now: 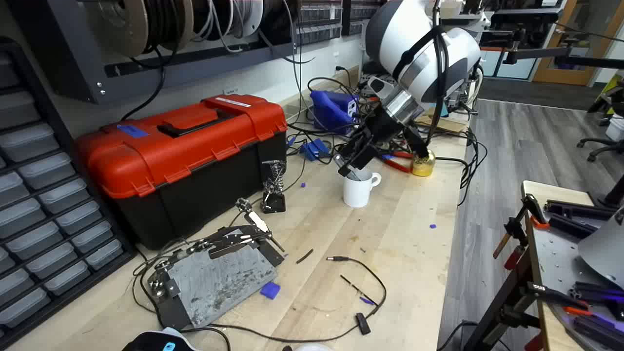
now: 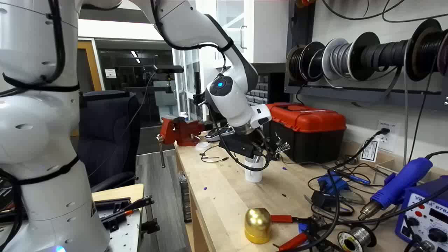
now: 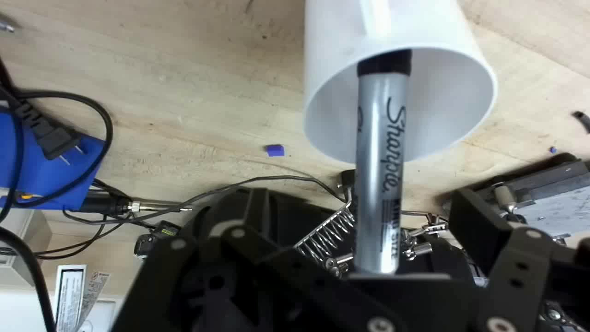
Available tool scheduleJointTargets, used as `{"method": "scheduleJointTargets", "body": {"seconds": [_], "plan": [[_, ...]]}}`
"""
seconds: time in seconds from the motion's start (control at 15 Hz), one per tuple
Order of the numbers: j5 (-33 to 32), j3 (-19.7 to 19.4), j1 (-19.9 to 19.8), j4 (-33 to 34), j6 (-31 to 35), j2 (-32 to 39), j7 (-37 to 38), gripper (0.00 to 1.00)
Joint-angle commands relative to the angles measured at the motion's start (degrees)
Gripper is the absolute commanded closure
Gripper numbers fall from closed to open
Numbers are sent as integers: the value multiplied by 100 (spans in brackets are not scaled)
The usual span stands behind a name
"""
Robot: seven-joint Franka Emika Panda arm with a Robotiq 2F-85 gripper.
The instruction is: Remove the marker from the mug and put it on the workbench
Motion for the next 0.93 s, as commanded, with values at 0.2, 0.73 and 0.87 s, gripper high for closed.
{"method": "scheduleJointTargets", "body": {"seconds": [0.2,0.73,0.87], "plan": [[0,0,0,0,0,3,0,0],[-52,4,3,30,10,-13,-1,0],[-161,16,15,73,25,-23,-10,0]]}}
